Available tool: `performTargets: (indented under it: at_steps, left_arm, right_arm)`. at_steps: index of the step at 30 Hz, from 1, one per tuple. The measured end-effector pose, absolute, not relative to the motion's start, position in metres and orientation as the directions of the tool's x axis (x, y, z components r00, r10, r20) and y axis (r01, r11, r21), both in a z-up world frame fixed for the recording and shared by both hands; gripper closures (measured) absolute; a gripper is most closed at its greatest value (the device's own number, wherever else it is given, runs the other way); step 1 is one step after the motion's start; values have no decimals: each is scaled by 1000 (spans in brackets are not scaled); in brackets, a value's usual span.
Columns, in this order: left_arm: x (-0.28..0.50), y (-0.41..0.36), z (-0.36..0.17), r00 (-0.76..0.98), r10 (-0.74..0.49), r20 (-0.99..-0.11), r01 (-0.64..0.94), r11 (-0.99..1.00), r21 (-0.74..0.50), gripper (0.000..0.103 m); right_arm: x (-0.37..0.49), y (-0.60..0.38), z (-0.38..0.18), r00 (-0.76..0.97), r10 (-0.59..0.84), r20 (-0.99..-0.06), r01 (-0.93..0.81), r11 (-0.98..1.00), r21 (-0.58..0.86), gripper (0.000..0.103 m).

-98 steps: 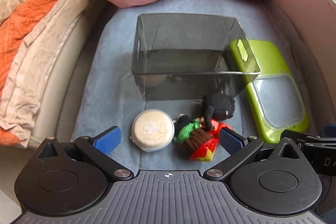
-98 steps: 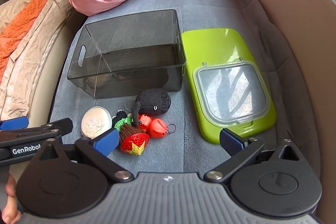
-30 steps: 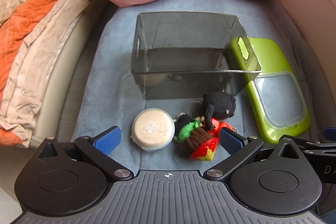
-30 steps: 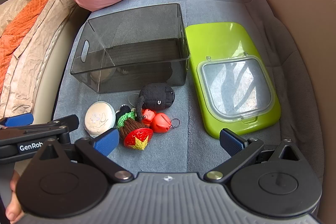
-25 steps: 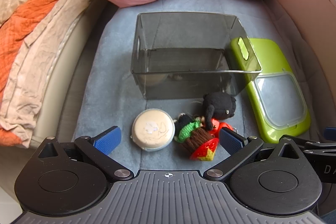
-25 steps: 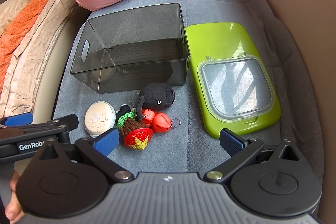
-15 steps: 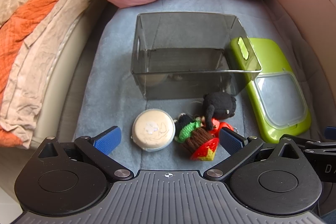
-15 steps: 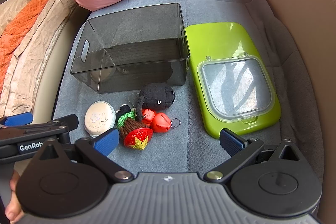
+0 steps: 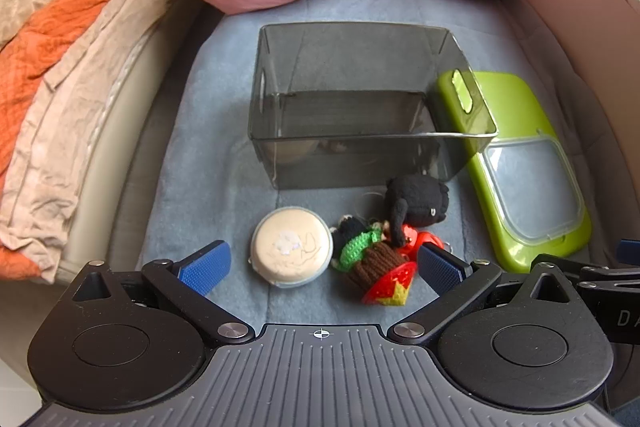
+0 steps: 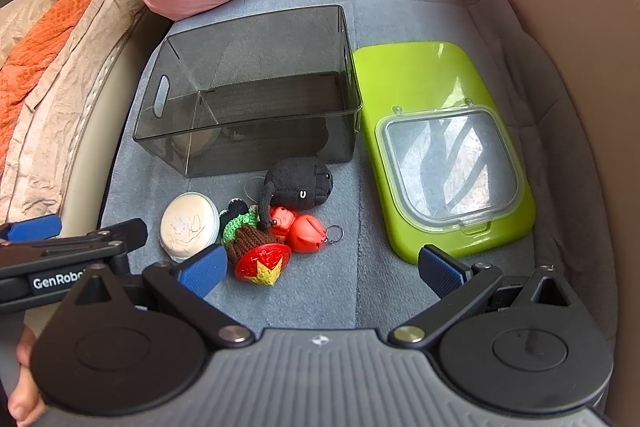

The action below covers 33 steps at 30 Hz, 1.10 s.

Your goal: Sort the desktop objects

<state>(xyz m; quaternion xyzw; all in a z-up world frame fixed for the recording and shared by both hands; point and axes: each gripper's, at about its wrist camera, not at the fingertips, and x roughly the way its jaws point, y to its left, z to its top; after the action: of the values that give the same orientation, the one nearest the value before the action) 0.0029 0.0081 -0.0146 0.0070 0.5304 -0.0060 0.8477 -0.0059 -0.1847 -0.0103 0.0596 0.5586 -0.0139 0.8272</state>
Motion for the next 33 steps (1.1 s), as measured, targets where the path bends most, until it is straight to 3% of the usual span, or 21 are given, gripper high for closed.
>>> performTargets:
  at_steps: [8,28,33]
  left_arm:
    - [3,10,-17,431,6,-902,17,1000,14,0]
    - [8,11,-24,401,-9,-916,32,999,4,0]
    - [21,21,-23,334,-51,-941,95,995,-20,0]
  right_arm:
    - [-11,-186,1,460,84,-884,59,990,125,0]
    - [-6,-190,-10,402,92,-911,92,986,140,0]
    - [-6,-189,6,520,122,-845,-21,991,129,0]
